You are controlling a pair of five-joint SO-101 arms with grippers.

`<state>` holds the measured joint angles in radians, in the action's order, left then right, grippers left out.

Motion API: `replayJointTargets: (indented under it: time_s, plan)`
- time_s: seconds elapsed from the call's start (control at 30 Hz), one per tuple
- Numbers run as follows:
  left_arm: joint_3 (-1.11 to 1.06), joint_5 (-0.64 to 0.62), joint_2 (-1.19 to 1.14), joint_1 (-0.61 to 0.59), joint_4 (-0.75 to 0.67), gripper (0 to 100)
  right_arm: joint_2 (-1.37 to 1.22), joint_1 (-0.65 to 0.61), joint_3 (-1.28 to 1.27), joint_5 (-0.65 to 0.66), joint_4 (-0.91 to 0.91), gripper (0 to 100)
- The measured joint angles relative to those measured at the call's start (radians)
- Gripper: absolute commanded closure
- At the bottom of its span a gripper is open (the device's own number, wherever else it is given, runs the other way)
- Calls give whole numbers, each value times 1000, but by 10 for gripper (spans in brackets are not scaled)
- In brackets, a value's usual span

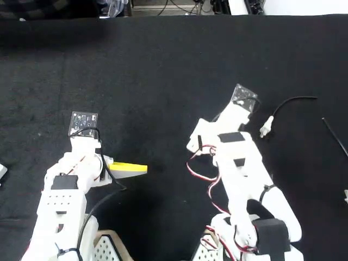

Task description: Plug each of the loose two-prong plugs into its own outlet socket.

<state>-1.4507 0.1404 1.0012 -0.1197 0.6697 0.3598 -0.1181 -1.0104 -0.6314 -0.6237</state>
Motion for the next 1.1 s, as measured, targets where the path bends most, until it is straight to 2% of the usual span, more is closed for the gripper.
replayJointTargets:
  time_s: [0.2,0.33,0.57,0.67,0.77,0.93,1.0,1.1]
  plan:
    - [0,0,0,0,0,286,5,-5,-34,26,21,500]
    - [0,0,0,0,0,286,11,-6,-38,26,21,395]
    - [0,0,0,0,0,286,40,-29,-38,28,18,390]
    - [0,0,0,0,-9,286,130,0,-38,34,-49,390]
    - [0,0,0,-5,-52,286,273,92,-38,37,-164,390]
    - [0,14,0,-6,-72,286,552,373,-78,60,-276,390]
    - [0,63,0,-6,-72,286,640,439,-150,146,-245,390]
    - [0,130,0,-6,-48,286,723,460,-258,319,-203,390]
